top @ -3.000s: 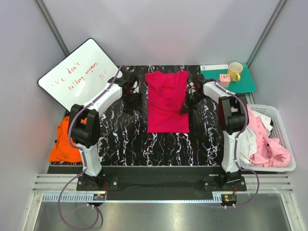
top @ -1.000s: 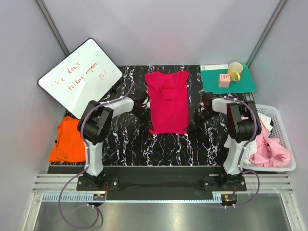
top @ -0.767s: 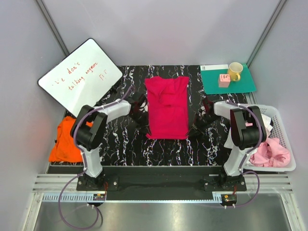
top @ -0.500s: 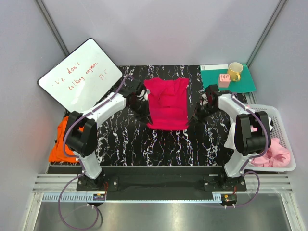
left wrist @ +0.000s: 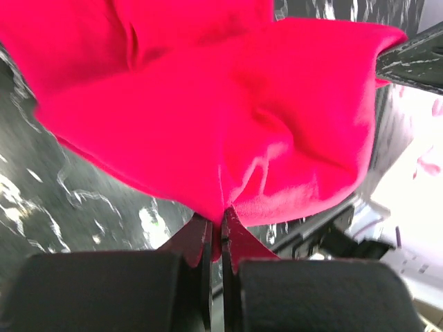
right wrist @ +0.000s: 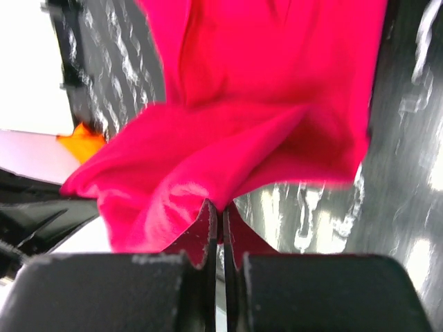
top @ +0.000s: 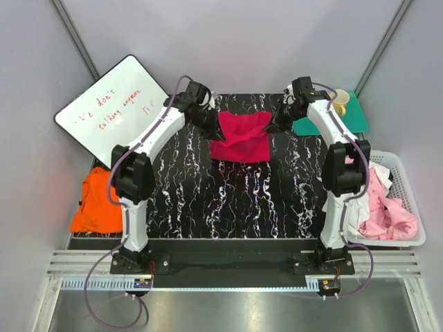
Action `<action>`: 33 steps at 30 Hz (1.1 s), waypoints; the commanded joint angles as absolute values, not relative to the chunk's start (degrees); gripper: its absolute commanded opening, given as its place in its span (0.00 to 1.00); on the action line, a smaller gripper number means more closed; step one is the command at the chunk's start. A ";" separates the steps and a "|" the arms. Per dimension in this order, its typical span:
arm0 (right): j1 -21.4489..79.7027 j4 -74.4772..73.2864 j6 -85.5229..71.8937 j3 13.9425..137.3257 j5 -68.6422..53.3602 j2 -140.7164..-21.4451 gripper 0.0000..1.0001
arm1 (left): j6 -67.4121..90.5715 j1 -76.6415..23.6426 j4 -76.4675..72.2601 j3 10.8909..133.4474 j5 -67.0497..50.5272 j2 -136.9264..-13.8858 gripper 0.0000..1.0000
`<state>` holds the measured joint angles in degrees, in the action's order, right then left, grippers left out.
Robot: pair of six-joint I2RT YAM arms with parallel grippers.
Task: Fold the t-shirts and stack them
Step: Fold the long partially folded tshirt into a neat square
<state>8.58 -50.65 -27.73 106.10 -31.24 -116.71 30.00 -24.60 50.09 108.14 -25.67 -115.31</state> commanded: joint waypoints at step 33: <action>6.42 -37.19 -33.75 133.88 -25.31 -139.23 1.00 | 25.14 -15.02 33.13 115.41 -38.14 -126.65 0.99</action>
<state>6.52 -43.11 -34.68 140.18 -26.17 -149.05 27.22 -13.47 35.97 117.38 -34.96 -132.66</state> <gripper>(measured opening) 0.994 0.987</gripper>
